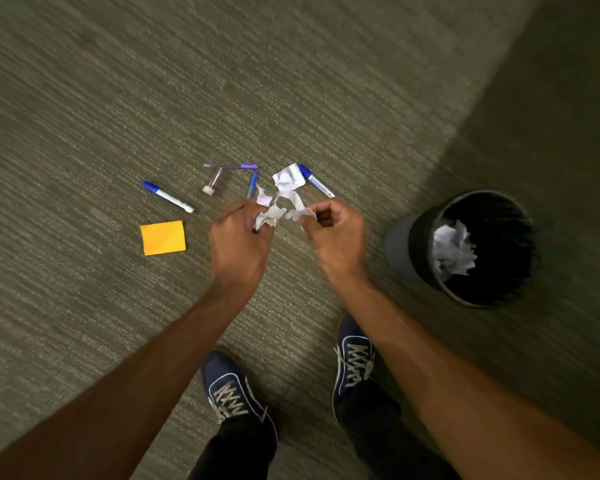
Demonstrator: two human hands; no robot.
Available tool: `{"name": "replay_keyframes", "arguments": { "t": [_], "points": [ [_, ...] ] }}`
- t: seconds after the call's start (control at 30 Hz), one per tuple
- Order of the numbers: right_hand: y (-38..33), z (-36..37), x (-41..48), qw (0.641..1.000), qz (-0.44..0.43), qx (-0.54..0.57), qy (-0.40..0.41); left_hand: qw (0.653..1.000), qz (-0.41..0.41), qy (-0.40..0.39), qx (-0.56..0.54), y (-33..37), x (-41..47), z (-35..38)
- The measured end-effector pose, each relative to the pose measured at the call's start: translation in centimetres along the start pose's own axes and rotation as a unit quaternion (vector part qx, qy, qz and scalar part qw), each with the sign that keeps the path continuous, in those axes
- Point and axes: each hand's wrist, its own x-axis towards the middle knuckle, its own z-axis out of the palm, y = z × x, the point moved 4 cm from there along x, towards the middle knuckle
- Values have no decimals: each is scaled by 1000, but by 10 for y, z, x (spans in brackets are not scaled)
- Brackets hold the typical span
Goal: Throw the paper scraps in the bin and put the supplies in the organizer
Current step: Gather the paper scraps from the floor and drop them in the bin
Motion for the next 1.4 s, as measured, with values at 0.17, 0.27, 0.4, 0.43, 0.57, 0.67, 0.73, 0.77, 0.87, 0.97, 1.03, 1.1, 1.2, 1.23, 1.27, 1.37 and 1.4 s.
{"name": "replay_keyframes", "arguments": {
  "t": [0.17,0.27,0.4,0.43,0.57,0.67,0.73,0.77,0.87,0.97,1.03,1.1,1.2,1.23,1.27,1.37,1.4],
  "points": [
    [-8,-92,-26,994,37,-5,105,997,40,-67,-15,93,-19,23],
    [-3,-142,-34,986,82,5,147,989,39,-134,-41,139,-30,50],
    [18,-205,-32,972,124,27,198,976,16,-203,-74,183,-43,100],
    [25,-218,-30,969,134,32,207,972,14,-217,-87,191,-46,114],
    [56,-255,-15,961,149,73,219,956,-17,-275,-98,204,-51,175],
    [81,-272,1,957,165,79,226,936,-79,-323,-114,199,-53,221],
    [97,-280,10,958,174,60,220,932,-95,-334,-107,196,-52,245],
    [103,-283,15,959,177,51,213,928,-106,-340,-109,195,-52,255],
    [117,-287,26,961,188,65,191,887,-197,-380,-172,198,-55,275],
    [121,-292,32,957,207,88,180,831,-289,-413,-236,210,-60,281],
    [121,-296,34,956,217,81,182,822,-303,-417,-243,214,-58,281],
    [115,-302,33,960,209,49,179,826,-292,-413,-248,219,-54,275],
    [92,-306,26,971,159,-31,178,843,-265,-376,-279,230,-46,254],
    [81,-304,22,974,134,-48,175,849,-263,-352,-292,231,-43,245],
    [70,-301,19,978,108,-58,170,856,-262,-325,-305,229,-39,235],
    [32,-281,12,984,36,-78,154,893,-232,-242,-299,212,-29,200],
    [22,-272,11,985,21,-84,150,914,-208,-224,-267,203,-27,188]
  ]
}}
